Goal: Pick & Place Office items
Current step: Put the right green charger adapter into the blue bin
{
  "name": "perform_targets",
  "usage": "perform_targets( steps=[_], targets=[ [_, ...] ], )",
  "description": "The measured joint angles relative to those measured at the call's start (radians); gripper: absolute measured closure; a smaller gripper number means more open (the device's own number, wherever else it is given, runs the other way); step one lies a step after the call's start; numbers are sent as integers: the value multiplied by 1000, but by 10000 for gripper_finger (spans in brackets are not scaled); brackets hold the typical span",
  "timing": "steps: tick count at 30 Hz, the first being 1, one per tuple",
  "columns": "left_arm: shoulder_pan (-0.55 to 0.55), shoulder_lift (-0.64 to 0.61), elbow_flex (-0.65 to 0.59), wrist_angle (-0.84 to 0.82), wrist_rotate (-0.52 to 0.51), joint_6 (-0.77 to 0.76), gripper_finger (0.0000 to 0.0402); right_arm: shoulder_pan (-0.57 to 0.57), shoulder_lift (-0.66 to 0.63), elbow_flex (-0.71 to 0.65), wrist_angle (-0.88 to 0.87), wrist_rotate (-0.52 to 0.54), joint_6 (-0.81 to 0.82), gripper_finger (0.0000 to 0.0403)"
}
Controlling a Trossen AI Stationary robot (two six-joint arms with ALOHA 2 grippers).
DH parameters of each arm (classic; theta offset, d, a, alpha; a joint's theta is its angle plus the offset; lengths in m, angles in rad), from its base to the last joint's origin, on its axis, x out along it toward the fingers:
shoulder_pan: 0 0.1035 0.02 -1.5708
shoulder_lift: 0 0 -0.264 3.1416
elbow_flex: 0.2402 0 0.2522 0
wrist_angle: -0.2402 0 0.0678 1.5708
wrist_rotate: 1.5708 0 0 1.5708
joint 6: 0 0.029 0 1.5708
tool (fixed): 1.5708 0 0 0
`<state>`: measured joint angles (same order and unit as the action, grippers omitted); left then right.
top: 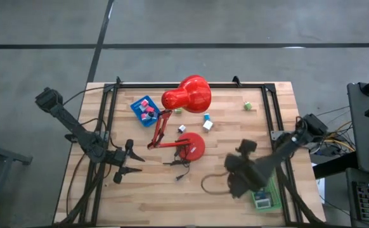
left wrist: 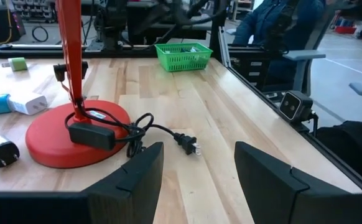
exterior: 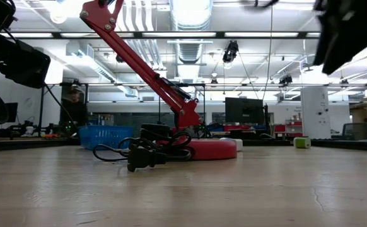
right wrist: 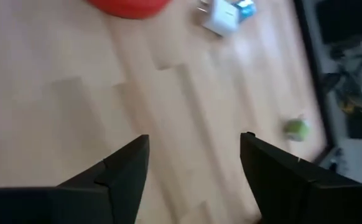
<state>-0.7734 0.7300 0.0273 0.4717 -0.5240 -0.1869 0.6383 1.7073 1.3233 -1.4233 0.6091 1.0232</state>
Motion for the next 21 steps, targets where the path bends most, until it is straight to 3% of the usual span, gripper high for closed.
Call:
perform_targets(
  steps=[5,11,21],
  targets=[
    [0,0,0,0,-36,19,199,-140,-2,-80,32,41,-106,132],
    [0,0,0,-1,-86,67,199,-280,-112,-262,310,44,-274,122],
    [0,0,0,0,-87,76,199,-583,-446,-547,619,-132,-485,124]
  ],
)
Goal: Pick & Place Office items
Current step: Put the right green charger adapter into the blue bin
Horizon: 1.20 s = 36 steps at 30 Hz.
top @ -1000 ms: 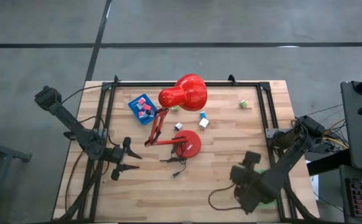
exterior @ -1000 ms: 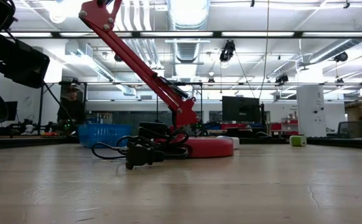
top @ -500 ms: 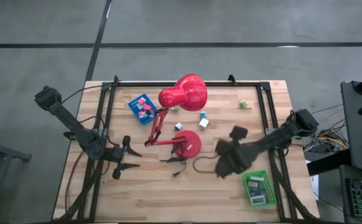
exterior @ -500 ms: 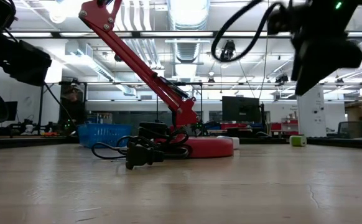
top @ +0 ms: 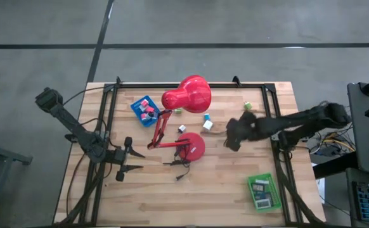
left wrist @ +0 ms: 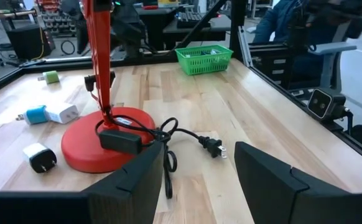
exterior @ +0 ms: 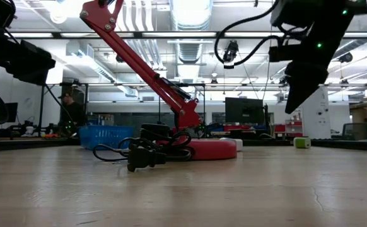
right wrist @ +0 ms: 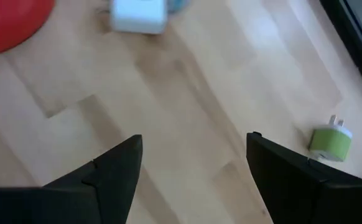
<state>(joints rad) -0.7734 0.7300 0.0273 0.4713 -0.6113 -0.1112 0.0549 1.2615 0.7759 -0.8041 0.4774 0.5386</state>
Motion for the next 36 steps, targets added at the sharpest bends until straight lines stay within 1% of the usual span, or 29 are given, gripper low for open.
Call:
perform_targets(
  steps=[5,7,10,13,15,20,28,30,33,36],
  targets=[
    [0,0,0,0,-1,3,199,-239,-132,-57,21,-95,-115,124],
    [1,0,0,0,-2,3,199,-345,-162,-66,36,-161,-170,124],
    [1,0,0,0,-2,3,199,-500,-172,-71,43,-250,-244,124],
    [1,0,0,0,-3,3,199,-622,-149,-71,51,-311,-317,124],
    [0,0,0,0,-3,3,199,-684,-122,-67,48,-343,-360,124],
    [0,0,0,0,-3,3,199,-765,-25,-39,48,-348,-433,124],
    [0,0,0,0,-3,2,199,-813,178,64,22,-346,-472,124],
    [0,0,0,0,-3,-1,199,-822,223,91,-10,-323,-482,124],
    [0,0,0,0,-3,-1,199,-832,269,129,-56,-260,-497,124],
    [0,0,0,0,-3,-4,199,-840,282,148,-72,-249,-509,124]
  ],
)
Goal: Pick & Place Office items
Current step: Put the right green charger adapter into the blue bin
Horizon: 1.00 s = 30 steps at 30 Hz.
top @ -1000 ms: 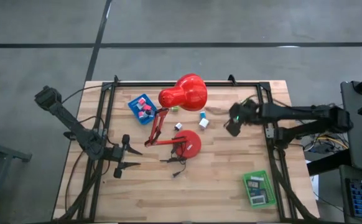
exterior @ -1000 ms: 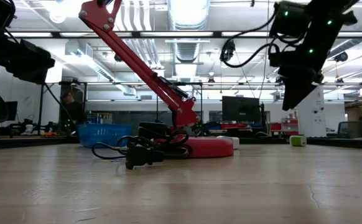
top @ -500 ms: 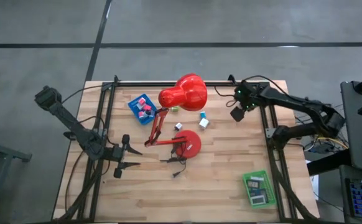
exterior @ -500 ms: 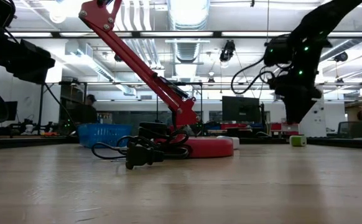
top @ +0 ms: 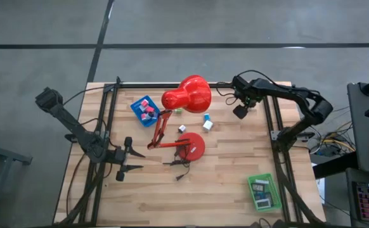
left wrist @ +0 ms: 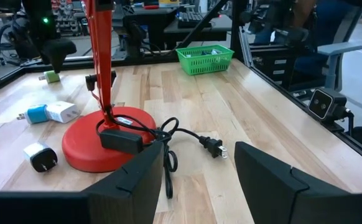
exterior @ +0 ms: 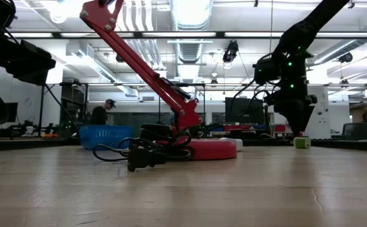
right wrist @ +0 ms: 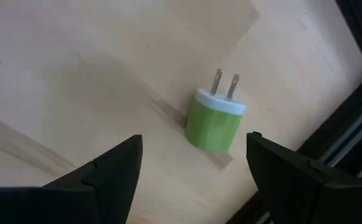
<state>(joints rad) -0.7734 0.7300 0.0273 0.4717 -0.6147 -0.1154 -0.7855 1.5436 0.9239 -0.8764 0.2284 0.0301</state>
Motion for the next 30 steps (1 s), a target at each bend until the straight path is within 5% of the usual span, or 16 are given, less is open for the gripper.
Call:
perform_targets(
  steps=[30],
  targets=[
    [0,0,0,0,0,4,199,-160,-24,-71,89,-152,-52,124]
  ],
)
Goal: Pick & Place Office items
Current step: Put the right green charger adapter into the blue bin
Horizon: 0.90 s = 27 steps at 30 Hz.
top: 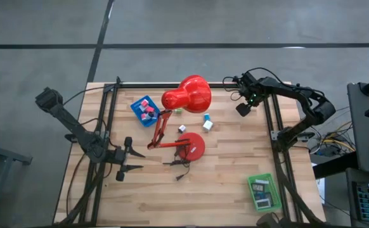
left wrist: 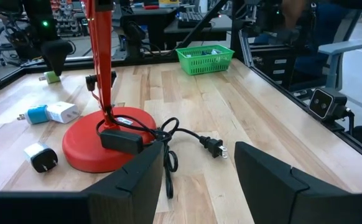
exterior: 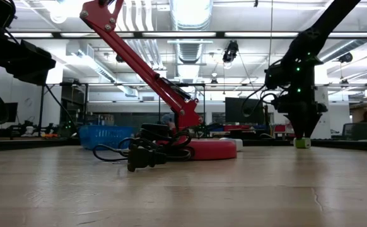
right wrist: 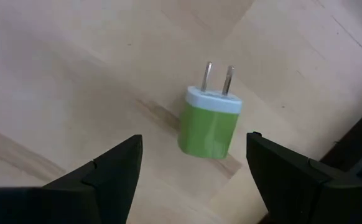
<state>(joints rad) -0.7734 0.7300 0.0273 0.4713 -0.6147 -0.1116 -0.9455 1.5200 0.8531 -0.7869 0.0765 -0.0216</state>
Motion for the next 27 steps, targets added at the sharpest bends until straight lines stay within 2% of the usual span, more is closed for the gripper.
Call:
perform_targets(
  steps=[27],
  targets=[
    [0,0,0,0,0,0,199,-13,34,-9,28,1,-27,147]
  ],
)
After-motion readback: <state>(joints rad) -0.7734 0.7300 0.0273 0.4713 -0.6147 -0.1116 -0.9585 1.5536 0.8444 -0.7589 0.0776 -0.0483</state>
